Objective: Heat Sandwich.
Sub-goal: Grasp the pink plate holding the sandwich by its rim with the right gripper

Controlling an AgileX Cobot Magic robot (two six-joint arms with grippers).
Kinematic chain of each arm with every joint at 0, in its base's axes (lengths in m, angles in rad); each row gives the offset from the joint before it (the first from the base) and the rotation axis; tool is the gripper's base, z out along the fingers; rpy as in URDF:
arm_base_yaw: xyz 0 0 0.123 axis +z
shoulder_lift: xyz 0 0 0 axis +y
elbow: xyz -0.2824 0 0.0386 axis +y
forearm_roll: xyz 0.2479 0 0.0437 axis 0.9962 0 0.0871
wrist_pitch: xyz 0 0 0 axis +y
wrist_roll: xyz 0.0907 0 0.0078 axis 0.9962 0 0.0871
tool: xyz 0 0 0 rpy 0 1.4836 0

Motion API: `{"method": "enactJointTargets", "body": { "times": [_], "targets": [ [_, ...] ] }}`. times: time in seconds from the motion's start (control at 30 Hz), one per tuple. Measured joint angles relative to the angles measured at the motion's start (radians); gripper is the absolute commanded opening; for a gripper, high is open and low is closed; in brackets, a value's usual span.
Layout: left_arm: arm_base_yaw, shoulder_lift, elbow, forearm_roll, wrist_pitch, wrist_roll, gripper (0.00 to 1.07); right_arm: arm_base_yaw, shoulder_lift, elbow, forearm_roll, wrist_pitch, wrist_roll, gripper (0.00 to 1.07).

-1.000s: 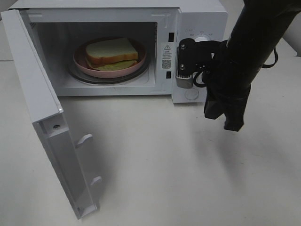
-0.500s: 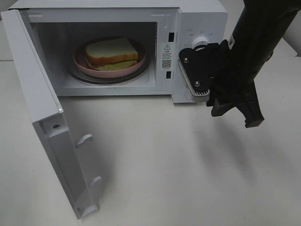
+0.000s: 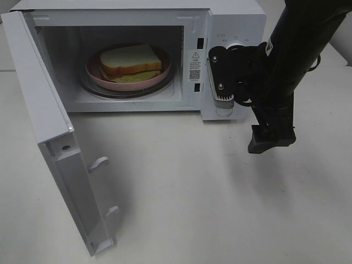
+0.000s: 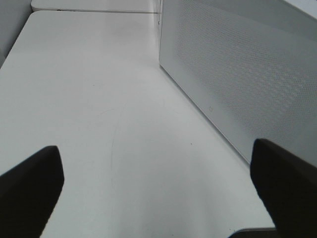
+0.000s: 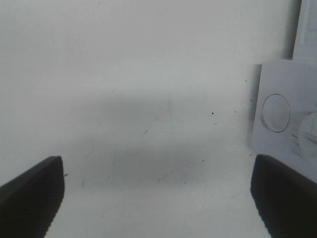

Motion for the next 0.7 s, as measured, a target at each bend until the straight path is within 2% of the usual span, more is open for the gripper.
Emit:
{"method": "enactJointTargets", "body": {
  "times": [0.5, 0.7],
  "targets": [
    [0.000, 0.000, 0.000, 0.000, 0.000, 0.000, 0.98, 0.059, 0.000, 0.000, -0.059, -0.042, -0.002, 0.94],
    [0.000, 0.000, 0.000, 0.000, 0.000, 0.000, 0.98, 0.106, 0.000, 0.000, -0.097, -0.120, -0.034, 0.93]
  ]
}}
